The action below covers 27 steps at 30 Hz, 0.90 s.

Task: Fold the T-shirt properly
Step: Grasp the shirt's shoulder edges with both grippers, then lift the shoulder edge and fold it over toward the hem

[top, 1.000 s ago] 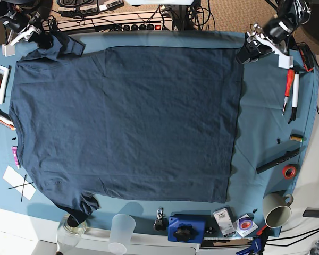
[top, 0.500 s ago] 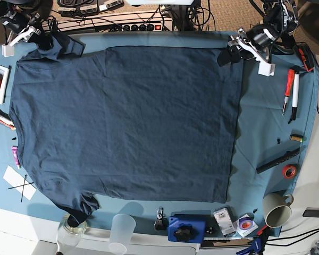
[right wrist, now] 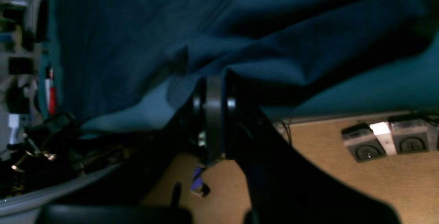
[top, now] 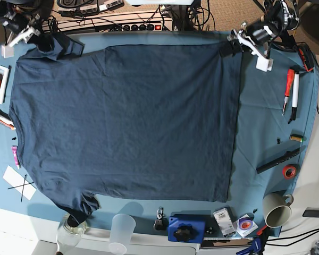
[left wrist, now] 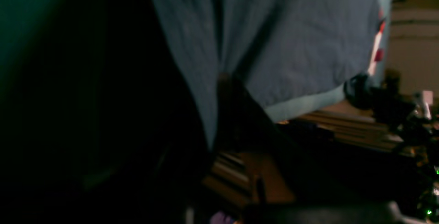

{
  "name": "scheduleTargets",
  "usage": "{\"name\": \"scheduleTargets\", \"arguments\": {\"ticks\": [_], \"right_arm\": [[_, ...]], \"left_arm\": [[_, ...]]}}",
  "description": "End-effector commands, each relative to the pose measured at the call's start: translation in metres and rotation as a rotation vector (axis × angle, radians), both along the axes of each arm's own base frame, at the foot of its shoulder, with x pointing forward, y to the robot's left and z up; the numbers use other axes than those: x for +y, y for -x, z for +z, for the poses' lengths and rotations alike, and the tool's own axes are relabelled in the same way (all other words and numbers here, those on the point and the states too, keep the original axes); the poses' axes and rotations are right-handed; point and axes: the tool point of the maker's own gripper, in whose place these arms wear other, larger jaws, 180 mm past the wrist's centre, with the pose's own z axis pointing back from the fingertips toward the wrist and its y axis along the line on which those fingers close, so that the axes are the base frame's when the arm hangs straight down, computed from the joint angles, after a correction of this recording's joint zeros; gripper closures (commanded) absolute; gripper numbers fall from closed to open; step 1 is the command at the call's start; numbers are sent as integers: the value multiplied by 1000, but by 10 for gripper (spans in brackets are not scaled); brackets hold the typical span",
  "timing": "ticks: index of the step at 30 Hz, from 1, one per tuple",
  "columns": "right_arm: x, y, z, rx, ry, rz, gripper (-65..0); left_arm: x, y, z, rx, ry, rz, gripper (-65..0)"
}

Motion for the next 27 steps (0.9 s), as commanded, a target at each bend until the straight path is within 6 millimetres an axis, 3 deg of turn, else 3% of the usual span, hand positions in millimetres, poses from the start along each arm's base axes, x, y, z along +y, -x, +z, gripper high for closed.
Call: {"name": "scheduleTargets", "arguments": {"ticks": [1,6,9,18,27], "right_arm": [[-6,-3,16,-41,24,9,0],[-11,3,41,-74,92,28,0],[-11,6,53,-77,139,56,0],[-2,42,55,27,171,106,0],[-1,23,76,-58,238,124,0]], "left_arm": [[5,19,-6,59,-46,-32,0],[18,31,7,47,-99,-16,0],[30,28,14,26,-134,6,0],[52,40,22,65,-137,37,0],[70,43,35,34,-169,69,0]]}}
